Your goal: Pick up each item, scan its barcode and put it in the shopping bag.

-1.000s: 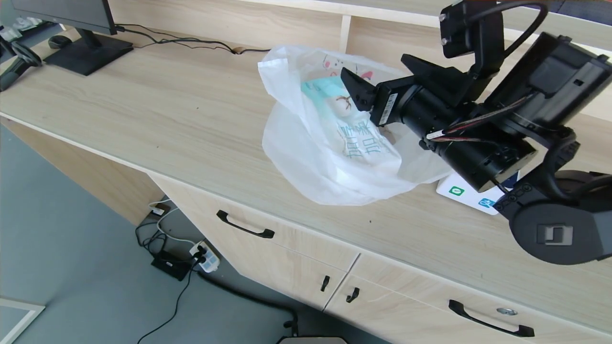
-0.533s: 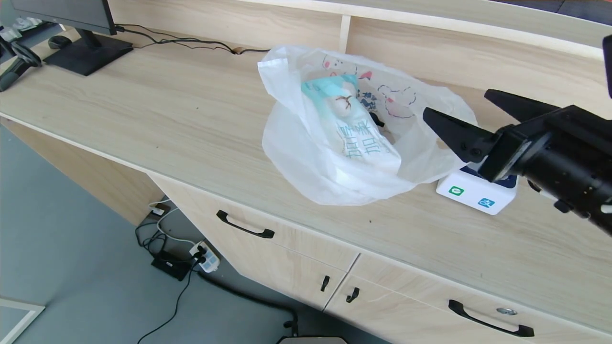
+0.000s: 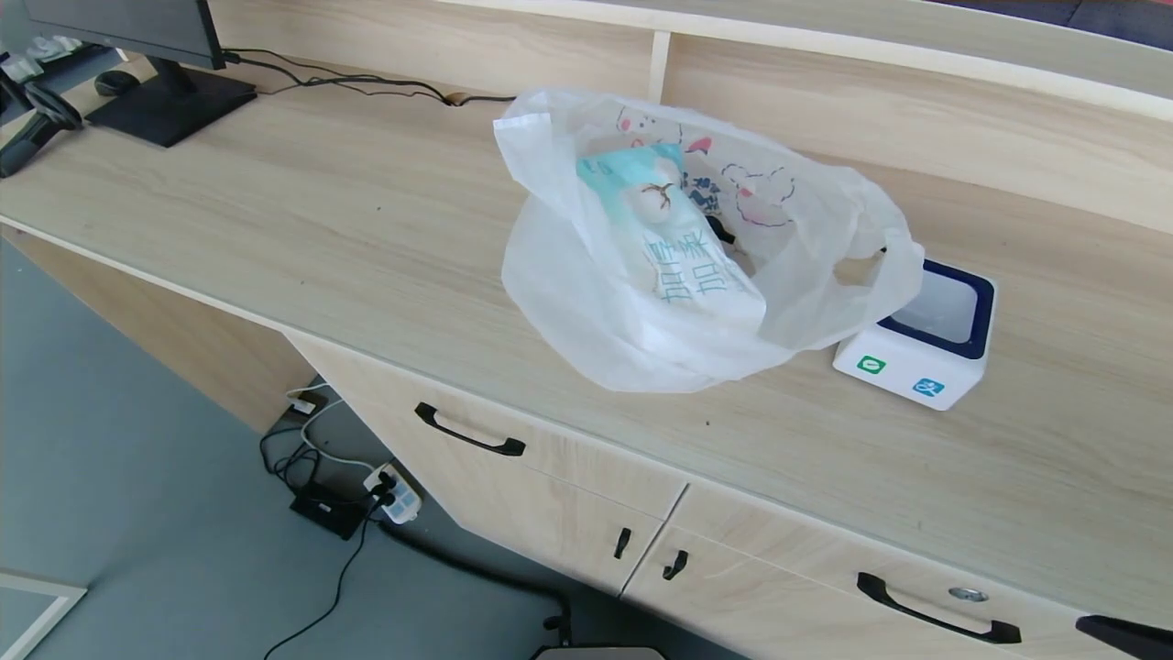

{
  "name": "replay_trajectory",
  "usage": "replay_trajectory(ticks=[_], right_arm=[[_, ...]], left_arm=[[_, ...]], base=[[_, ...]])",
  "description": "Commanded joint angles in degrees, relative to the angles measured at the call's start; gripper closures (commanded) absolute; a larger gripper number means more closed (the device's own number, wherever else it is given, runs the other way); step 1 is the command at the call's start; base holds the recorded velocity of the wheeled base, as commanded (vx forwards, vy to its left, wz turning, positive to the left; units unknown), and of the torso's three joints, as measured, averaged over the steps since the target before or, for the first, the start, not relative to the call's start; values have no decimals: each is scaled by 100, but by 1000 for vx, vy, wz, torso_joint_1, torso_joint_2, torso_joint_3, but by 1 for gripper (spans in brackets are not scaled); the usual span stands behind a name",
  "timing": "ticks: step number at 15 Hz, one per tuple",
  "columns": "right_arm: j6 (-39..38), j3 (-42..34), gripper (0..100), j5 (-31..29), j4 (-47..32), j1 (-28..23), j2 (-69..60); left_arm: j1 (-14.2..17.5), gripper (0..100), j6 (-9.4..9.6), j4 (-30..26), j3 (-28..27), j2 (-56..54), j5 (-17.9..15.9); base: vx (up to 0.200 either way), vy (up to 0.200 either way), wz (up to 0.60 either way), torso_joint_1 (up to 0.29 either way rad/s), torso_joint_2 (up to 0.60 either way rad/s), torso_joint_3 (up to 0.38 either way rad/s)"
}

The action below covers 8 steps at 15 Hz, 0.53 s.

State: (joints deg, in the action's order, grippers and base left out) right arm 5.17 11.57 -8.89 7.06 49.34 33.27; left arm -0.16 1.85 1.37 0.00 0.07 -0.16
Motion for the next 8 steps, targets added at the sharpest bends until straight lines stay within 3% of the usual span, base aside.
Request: replay_trajectory(ticks=[1, 8], right_arm=[[-280, -76, 0, 10, -442, -1339, -919], [-429, 56, 0, 27, -970, -4828, -1613]], left_arm=[[-2, 0, -1, 4, 0, 1, -2], [-2, 0, -1, 4, 0, 1, -2]], base=[[0, 0, 0, 0, 0, 0], [0, 0, 0, 0, 0, 0]])
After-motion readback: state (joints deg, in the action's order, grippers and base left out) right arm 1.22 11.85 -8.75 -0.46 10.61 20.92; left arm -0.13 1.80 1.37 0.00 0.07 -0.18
